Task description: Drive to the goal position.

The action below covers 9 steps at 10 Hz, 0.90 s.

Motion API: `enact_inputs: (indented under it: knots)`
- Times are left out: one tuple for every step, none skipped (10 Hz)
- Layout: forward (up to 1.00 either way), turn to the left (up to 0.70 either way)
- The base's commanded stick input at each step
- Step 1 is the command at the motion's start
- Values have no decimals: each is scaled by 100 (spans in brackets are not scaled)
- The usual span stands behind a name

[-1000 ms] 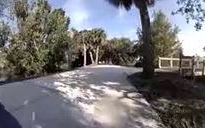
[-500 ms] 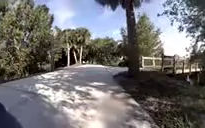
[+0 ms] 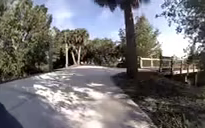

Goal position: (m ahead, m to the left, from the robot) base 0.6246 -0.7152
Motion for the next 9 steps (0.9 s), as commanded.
enact_inputs:
  knots:
    - [0, -45]
    - [0, -45]
    - [0, -45]
    - [0, -8]
    - [0, -33]
    - [0, -45]
    - [0, -45]
    - [0, -45]
    - [0, -22]
